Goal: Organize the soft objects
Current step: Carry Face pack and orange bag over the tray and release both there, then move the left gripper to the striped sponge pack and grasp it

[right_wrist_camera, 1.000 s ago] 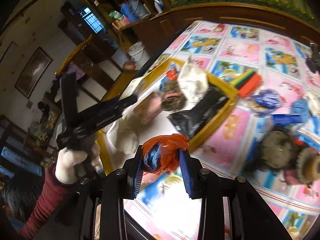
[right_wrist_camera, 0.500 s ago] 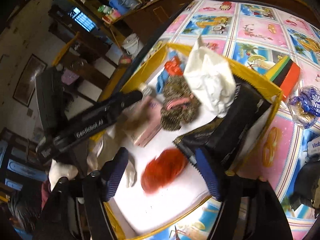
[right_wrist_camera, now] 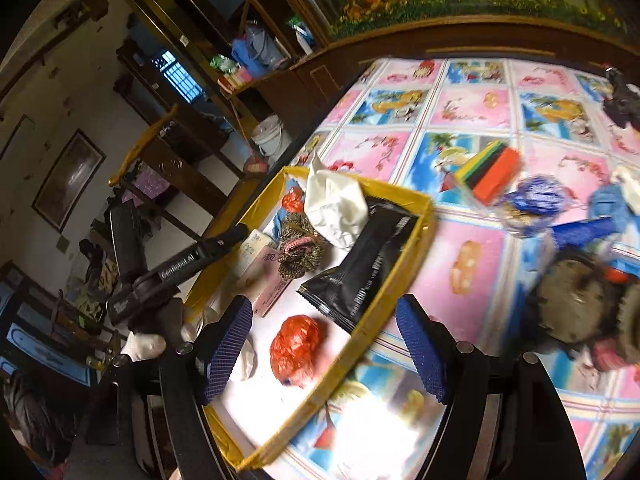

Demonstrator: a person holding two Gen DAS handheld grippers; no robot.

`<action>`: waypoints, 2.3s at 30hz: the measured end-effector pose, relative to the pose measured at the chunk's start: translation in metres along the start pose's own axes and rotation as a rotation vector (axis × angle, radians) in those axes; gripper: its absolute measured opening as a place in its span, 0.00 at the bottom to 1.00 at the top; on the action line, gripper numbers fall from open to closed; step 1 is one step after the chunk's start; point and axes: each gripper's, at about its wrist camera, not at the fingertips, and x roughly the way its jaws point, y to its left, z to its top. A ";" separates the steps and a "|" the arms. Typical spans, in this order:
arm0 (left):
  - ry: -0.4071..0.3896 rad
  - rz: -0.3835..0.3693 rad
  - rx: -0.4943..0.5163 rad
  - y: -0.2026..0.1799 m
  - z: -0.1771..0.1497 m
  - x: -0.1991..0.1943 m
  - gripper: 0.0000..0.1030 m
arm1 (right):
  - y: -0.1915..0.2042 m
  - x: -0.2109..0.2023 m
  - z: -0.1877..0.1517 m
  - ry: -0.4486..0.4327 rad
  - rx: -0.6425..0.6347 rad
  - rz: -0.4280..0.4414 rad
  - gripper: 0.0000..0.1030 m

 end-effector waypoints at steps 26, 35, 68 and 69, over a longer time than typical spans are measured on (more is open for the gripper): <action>0.292 -0.223 0.466 -0.218 -0.170 0.001 1.00 | -0.142 -0.141 -0.110 -0.251 0.263 -0.276 0.92; 0.392 -0.210 0.352 -0.202 -0.193 0.024 1.00 | -0.181 -0.118 -0.102 -0.228 0.340 -0.247 0.92; 0.380 0.043 0.662 -0.273 -0.011 0.195 1.00 | -0.225 -0.053 0.007 -0.120 0.358 -0.158 0.92; 0.395 0.049 0.669 -0.275 -0.015 0.200 1.00 | -0.228 -0.052 0.005 -0.120 0.363 -0.159 0.92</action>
